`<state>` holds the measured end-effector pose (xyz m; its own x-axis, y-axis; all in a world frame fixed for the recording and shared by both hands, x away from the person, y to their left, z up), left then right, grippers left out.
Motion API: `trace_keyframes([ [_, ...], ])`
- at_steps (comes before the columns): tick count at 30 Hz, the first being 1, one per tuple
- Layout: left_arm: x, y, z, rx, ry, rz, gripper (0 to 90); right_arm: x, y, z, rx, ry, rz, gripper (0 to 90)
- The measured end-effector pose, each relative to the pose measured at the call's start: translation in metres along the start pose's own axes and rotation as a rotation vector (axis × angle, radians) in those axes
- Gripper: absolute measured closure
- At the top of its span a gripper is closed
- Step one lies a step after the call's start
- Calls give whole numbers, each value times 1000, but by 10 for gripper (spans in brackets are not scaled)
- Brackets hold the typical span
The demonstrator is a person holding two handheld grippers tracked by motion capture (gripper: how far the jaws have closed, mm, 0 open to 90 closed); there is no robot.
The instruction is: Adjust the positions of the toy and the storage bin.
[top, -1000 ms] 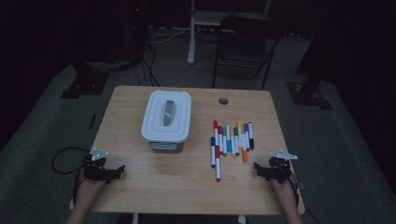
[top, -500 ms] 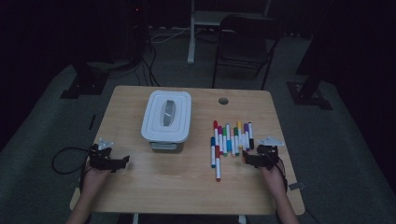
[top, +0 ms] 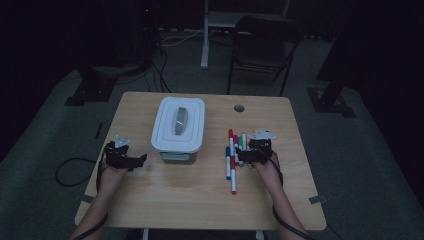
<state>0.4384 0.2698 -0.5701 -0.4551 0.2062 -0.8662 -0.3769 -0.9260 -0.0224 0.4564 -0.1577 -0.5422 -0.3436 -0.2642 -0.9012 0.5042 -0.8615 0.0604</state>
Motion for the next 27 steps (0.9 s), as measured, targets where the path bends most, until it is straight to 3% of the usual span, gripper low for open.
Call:
trace_keyframes([
  [6, -13, 1, -17, 11, 0, -7, 5, -15, -20, -29, -34, 4, 31, 124],
  [14, -23, -3, -41, 21, -8, -12, 5, -25, -33, -65, -43, -27, 39, 124],
  [27, -41, -7, -71, 28, -1, 4, 5, -51, -46, -98, -41, -12, 21, 134],
])
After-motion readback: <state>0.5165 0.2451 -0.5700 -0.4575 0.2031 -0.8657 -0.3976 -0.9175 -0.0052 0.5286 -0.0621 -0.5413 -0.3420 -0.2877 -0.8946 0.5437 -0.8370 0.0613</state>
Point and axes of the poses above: each handheld gripper's, and its own axes: z roughly backward along the jaws, x roughly out of its underside, y roughly to its right, the point moved 7 cm from there along -z, roughly forward along the jaws, and after that the axes turned 13 degrees about y, right-handed, at the moved point
